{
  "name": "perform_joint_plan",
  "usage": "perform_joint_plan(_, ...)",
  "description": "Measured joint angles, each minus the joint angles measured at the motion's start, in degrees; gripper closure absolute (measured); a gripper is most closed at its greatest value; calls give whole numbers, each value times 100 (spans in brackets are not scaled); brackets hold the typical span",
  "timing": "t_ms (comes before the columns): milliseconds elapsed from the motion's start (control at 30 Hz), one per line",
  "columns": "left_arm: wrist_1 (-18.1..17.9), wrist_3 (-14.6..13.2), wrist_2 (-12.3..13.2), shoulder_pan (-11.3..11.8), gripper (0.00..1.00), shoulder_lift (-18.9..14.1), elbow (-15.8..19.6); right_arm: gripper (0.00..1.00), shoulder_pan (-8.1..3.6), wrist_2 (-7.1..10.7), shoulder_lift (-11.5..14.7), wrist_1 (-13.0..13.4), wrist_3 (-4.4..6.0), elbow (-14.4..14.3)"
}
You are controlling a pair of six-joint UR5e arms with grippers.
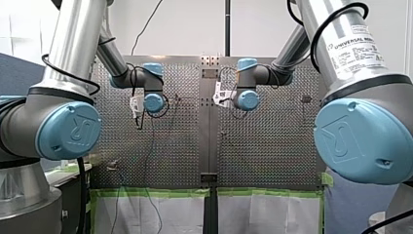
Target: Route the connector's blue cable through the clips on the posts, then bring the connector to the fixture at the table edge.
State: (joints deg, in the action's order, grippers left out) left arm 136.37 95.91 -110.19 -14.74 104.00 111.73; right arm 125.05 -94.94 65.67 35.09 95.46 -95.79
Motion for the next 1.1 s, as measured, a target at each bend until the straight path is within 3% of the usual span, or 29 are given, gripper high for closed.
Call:
perform_joint_plan(400, 26, 79, 128, 131, 100, 26, -126, 100, -37, 27, -151, -60, -8, 162)
perform_joint_plan(867, 267, 91, 152, 112, 100, 390, -508, 100, -50, 33, -200, -76, 0, 310)
perform_joint_plan(1100, 301, 155, 179, 152, 100, 394, -602, 100, -143, 36, -235, -74, -15, 328)
